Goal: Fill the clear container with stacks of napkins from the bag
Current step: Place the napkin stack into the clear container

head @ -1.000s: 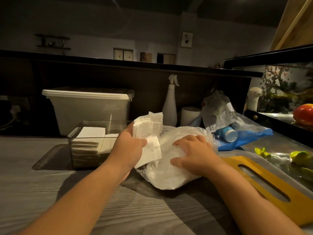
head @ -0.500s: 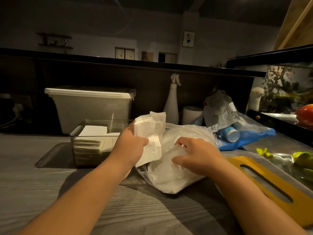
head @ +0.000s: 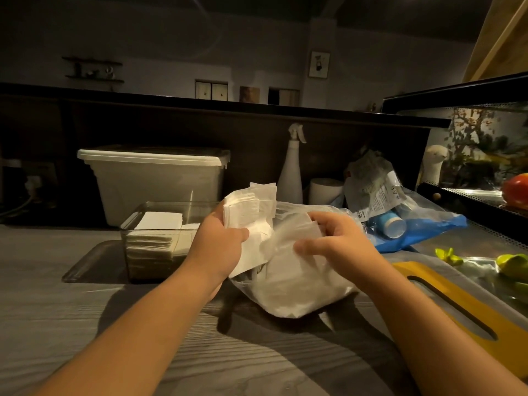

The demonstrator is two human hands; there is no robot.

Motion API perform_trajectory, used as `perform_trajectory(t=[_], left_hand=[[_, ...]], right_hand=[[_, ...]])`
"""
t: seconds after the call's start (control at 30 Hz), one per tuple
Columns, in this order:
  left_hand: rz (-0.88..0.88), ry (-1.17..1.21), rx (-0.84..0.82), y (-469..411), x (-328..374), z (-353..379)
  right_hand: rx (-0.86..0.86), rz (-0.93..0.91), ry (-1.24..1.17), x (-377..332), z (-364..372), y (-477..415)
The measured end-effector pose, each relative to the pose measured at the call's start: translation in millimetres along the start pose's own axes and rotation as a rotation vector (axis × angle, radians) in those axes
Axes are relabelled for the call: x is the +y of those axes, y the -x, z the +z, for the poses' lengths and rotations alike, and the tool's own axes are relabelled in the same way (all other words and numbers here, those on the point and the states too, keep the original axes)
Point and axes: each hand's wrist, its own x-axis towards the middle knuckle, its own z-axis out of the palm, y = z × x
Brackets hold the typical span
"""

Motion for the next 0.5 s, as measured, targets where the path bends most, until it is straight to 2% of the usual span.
perform_trajectory(t=[0.1,0.23,0.3,0.4,0.5], left_hand=[[-0.025,0.017,-0.01,2,1,-1],[-0.064,0.05,-0.03,3,8,-1],[-0.121,0.097,-0.017,3,9,-1],[-0.235,0.276,-0.069,8,7,2],[-0.295,0.352,-0.124,9,-3,6]], right_hand=[[-0.097,-0.077,-0.241,-2,-4,2],[-0.114,-0.112,-0.426,-2,-3,3],[-0.095,-0.106,-0.48,-3,-1,3],[0.007,-0.052,-0.468,-2,4,0],[0.085,0.021,-0.47,1,12,-1]])
